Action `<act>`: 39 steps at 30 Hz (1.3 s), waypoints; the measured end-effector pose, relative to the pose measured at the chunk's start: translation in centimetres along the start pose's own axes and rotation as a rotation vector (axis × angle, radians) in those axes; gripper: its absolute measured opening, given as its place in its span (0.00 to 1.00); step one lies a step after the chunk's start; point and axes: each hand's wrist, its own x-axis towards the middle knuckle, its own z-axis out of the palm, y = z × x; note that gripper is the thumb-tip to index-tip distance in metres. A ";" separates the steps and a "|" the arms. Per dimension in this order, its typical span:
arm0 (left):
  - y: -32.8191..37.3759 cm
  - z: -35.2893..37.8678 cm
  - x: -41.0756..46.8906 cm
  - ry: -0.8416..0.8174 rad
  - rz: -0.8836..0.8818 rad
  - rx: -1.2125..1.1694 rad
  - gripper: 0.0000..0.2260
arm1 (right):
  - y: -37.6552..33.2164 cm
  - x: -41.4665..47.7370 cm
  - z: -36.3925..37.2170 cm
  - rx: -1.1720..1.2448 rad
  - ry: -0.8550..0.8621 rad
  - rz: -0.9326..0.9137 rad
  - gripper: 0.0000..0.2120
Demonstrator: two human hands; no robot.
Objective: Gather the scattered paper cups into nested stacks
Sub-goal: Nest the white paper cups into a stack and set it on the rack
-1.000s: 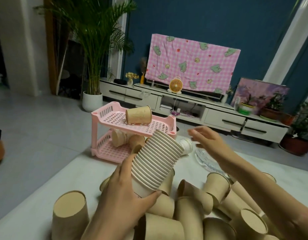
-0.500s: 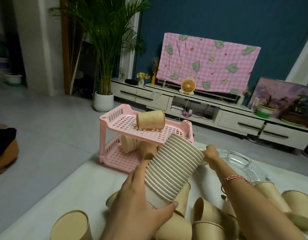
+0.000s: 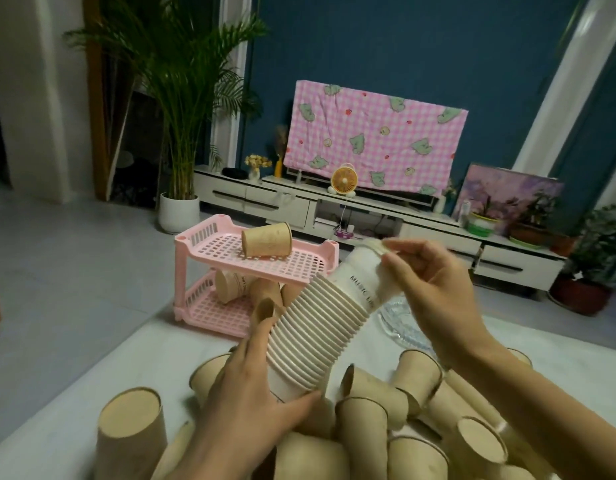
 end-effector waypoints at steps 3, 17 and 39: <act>0.0 0.7 -0.3 0.022 -0.047 0.075 0.39 | -0.6 -3.9 2.2 -0.015 -0.187 0.015 0.09; 0.0 -1.2 -1.4 -0.065 -0.087 -0.220 0.42 | -0.2 -6.9 8.2 0.230 -0.353 0.546 0.40; -1.8 -3.9 24.7 -0.191 0.019 0.434 0.41 | 11.5 15.8 11.4 -0.096 0.142 0.250 0.35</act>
